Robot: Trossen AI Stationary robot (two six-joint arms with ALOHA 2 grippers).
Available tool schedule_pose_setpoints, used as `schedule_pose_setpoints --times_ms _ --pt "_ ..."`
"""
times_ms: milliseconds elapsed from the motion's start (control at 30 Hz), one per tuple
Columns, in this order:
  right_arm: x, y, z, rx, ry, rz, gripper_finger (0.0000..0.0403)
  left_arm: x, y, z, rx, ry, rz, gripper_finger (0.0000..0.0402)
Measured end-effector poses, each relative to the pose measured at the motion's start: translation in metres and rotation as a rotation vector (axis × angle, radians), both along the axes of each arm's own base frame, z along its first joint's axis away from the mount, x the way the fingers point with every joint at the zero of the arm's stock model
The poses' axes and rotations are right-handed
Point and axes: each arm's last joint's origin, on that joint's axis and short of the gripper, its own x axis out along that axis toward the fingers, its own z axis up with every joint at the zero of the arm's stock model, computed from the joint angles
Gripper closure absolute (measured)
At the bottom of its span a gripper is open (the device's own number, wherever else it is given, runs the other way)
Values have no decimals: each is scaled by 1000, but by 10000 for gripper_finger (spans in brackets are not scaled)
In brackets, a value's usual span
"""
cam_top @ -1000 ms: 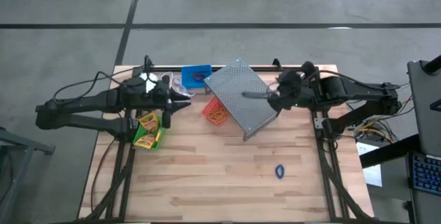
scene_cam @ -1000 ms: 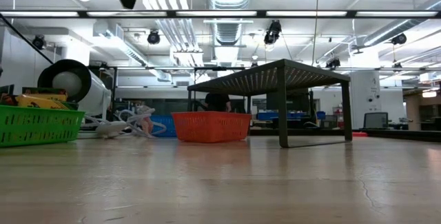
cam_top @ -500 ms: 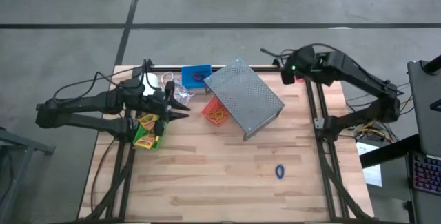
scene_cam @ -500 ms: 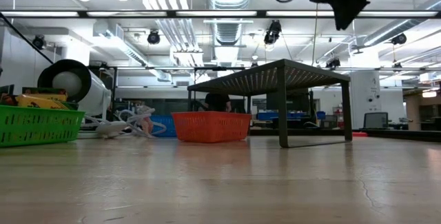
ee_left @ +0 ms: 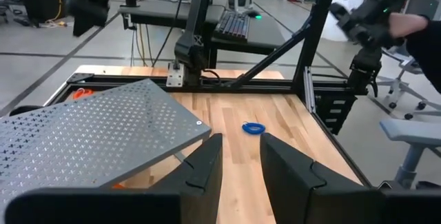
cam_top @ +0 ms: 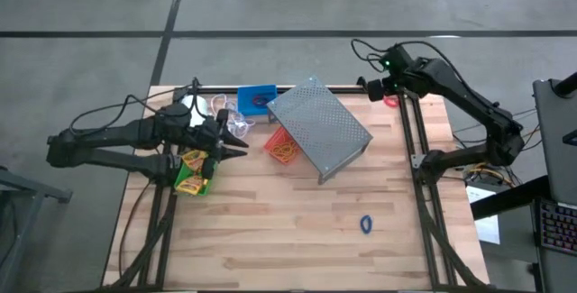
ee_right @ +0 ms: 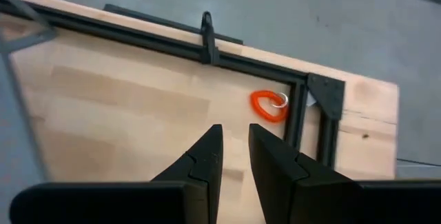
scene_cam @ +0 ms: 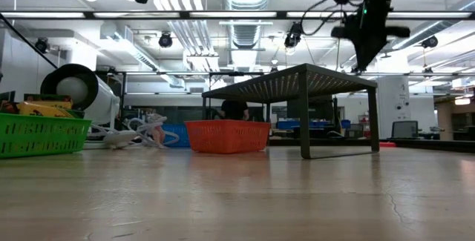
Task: Pick & Place Office Desk Supplies
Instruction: Put the orange spring rubber band into the blue bin
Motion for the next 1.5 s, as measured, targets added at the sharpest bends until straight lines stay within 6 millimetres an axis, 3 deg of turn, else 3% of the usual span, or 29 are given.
schedule_pose_setpoints --times_ms 267,500,700,967,1233,1500 --pt "-19 -23 -55 21 9 -88 335 0 0 1 21 -11 -6 297" --pt "-17 -31 -82 46 -57 -51 335 0 0 1 21 -12 -7 297" --pt "-11 -40 -111 108 -23 -127 335 0 0 1 22 -11 -8 297" --pt "-1 -66 -156 198 145 -199 335 0 0 1 24 -11 -9 297" --pt "10 -92 -177 242 237 -180 335 0 0 1 24 -10 -9 297" --pt "9 -105 -175 232 268 -208 335 0 0 0 22 1 -11 297"
